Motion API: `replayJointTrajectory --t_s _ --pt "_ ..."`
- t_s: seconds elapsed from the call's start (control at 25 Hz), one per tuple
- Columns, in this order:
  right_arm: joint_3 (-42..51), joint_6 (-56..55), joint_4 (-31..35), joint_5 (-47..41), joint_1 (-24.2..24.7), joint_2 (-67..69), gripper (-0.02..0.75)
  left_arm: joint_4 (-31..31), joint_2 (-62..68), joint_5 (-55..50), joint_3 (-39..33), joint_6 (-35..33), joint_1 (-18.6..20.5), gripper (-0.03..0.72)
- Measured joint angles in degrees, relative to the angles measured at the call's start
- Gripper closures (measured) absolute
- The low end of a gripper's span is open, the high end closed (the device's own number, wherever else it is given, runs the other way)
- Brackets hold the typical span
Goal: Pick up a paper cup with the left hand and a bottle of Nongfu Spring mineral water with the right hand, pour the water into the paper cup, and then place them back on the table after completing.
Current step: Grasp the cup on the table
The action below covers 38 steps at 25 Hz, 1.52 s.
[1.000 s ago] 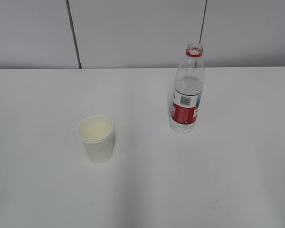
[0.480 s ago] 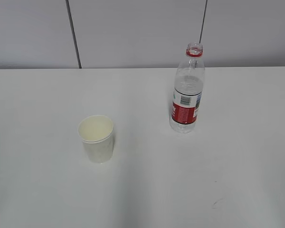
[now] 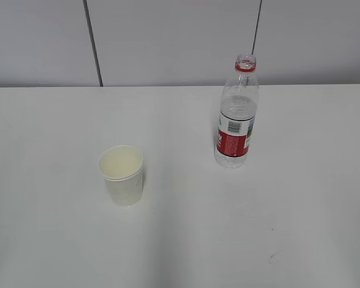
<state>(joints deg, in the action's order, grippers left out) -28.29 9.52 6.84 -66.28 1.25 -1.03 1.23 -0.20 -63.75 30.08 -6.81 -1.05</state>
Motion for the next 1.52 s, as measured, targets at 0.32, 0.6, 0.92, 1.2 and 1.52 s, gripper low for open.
replayJointTrajectory --t_s 0.32,0.6,0.92,1.2,1.52 --pt "0.0 0.0 0.1 0.0 0.0 0.0 0.151 0.0 0.0 0.1 0.0 0.0 0.0 0.45" --pt "0.0 0.0 0.1 0.0 0.0 0.0 0.151 -0.3 0.0 0.3 0.0 0.0 0.0 0.336" --pt "-0.2 0.0 0.1 0.1 0.0 0.0 0.151 -1.2 0.0 1.2 0.3 0.0 0.0 0.042" --pt "-0.8 0.0 0.2 12.5 0.0 0.0 0.151 -3.4 0.0 19.0 1.1 0.0 0.0 0.089" --pt "0.5 2.2 0.2 31.4 0.0 4.8 0.151 -3.7 4.9 37.8 -0.8 0.0 0.0 0.101"
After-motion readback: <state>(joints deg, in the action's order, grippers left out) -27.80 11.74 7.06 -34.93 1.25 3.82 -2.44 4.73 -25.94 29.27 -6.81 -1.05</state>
